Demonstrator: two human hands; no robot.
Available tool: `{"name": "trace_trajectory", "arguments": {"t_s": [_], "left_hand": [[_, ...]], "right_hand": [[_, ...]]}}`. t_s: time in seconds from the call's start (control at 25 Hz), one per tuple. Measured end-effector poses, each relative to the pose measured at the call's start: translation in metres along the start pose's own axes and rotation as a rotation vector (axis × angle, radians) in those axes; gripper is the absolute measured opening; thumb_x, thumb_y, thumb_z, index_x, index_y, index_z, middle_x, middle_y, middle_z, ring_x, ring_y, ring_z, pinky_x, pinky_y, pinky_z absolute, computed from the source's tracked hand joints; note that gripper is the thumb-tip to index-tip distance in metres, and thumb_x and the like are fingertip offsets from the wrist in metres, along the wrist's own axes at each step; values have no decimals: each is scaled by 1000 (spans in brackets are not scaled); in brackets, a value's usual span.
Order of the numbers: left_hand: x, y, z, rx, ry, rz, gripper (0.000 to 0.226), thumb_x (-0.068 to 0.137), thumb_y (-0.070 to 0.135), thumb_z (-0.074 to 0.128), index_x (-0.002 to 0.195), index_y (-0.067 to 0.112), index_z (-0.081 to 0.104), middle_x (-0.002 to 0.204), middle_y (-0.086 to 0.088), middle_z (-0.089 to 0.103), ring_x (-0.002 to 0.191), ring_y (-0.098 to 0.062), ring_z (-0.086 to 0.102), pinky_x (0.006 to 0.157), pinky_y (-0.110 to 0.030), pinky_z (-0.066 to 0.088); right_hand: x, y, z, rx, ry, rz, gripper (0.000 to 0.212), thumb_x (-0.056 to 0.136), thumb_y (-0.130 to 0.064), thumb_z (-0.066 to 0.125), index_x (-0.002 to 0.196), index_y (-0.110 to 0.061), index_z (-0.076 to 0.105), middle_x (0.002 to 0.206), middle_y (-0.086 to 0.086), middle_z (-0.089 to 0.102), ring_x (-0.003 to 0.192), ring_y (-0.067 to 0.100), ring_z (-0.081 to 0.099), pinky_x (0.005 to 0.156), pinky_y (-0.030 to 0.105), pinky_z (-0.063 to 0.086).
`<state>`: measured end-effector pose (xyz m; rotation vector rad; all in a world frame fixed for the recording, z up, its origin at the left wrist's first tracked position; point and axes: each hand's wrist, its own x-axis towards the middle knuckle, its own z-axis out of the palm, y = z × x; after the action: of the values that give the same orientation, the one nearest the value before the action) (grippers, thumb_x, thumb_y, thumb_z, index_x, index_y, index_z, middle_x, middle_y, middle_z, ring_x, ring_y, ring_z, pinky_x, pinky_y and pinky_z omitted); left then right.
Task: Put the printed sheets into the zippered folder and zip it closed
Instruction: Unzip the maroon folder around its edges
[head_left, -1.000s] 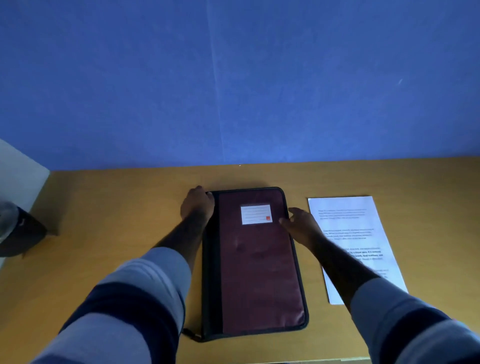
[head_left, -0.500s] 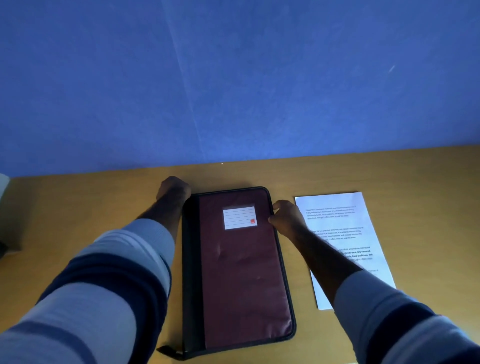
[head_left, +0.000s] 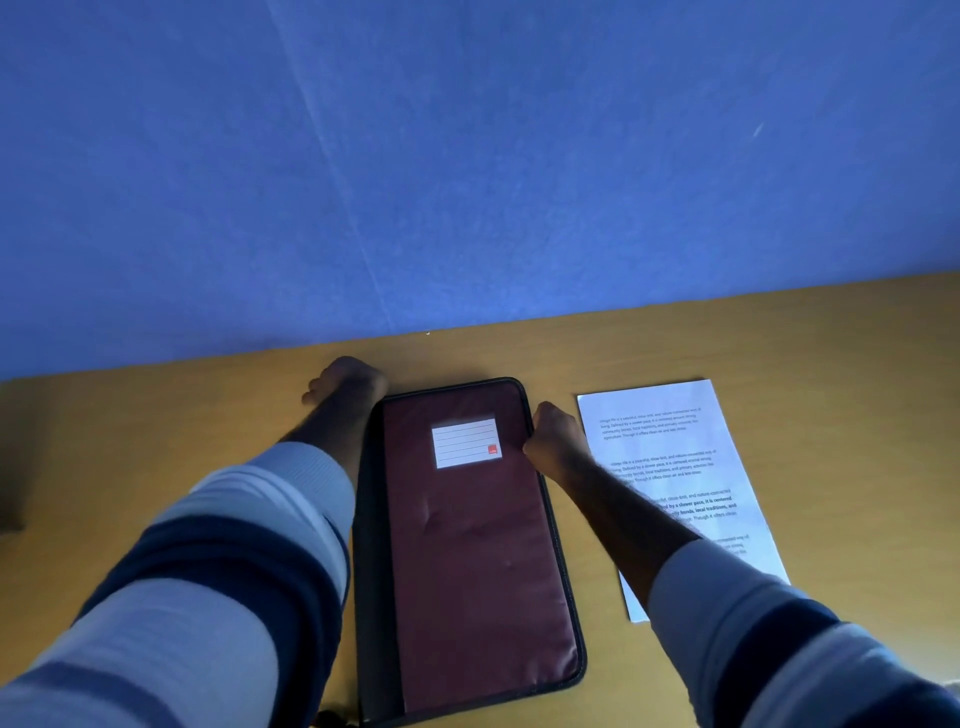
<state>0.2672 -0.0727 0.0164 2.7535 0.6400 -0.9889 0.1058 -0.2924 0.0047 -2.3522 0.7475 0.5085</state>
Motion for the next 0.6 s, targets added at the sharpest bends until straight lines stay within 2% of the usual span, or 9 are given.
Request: {"name": "trace_trajectory", "arguments": {"t_s": [0.08, 0.16, 0.28, 0.36, 0.44, 0.52, 0.6], "left_hand": [[-6, 12, 2, -16, -27, 18, 66, 97, 32, 42, 150, -5, 27, 149, -29, 36, 132, -43, 39, 115, -44, 31], [-14, 25, 6, -46, -39, 62, 63, 96, 32, 45, 146, -4, 35, 138, -29, 43, 128, -43, 41, 115, -46, 32], [-31, 47, 16, -63, -76, 123, 54, 92, 30, 41, 132, -6, 42, 114, -23, 47, 111, -36, 47, 105, -38, 38], [-45, 64, 23, -75, -92, 190, 35, 88, 24, 43, 115, 4, 52, 106, -15, 54, 110, -33, 53, 92, -31, 40], [-56, 84, 32, -86, -15, 278, 14, 81, 19, 52, 93, 11, 57, 102, -10, 64, 105, -30, 61, 84, -31, 41], [-70, 105, 40, -84, 50, 357, 9, 78, 16, 60, 85, 10, 59, 96, -7, 70, 94, -30, 66, 87, -35, 46], [-82, 123, 47, -43, 83, 439, 7, 80, 15, 62, 79, 10, 58, 92, -8, 72, 88, -30, 67, 74, -33, 48]], "right_hand": [[-1, 1, 0, 0, -1, -6, 29, 82, 1, 55, 110, -8, 55, 105, 11, 64, 91, 28, 62, 63, 35, 51], [-1, 2, -1, 8, 0, -18, 29, 82, 1, 55, 109, -8, 55, 104, 12, 65, 91, 29, 63, 65, 37, 54], [-1, 4, -3, 30, 2, -26, 28, 80, 0, 55, 107, -8, 55, 105, 13, 66, 91, 30, 63, 64, 36, 50], [-2, 5, -2, 38, 1, -33, 27, 80, 0, 55, 106, -8, 55, 105, 13, 66, 91, 30, 63, 63, 34, 47], [-2, 7, -2, 53, 6, -34, 27, 80, 0, 55, 105, -9, 55, 105, 12, 66, 91, 30, 62, 64, 34, 47], [-2, 7, -2, 64, 12, -30, 27, 80, -1, 55, 107, -8, 56, 106, 12, 66, 94, 31, 63, 67, 35, 50], [-1, 7, -1, 62, 21, -26, 30, 80, -2, 55, 110, -8, 56, 109, 13, 66, 98, 33, 64, 72, 38, 53]]}}
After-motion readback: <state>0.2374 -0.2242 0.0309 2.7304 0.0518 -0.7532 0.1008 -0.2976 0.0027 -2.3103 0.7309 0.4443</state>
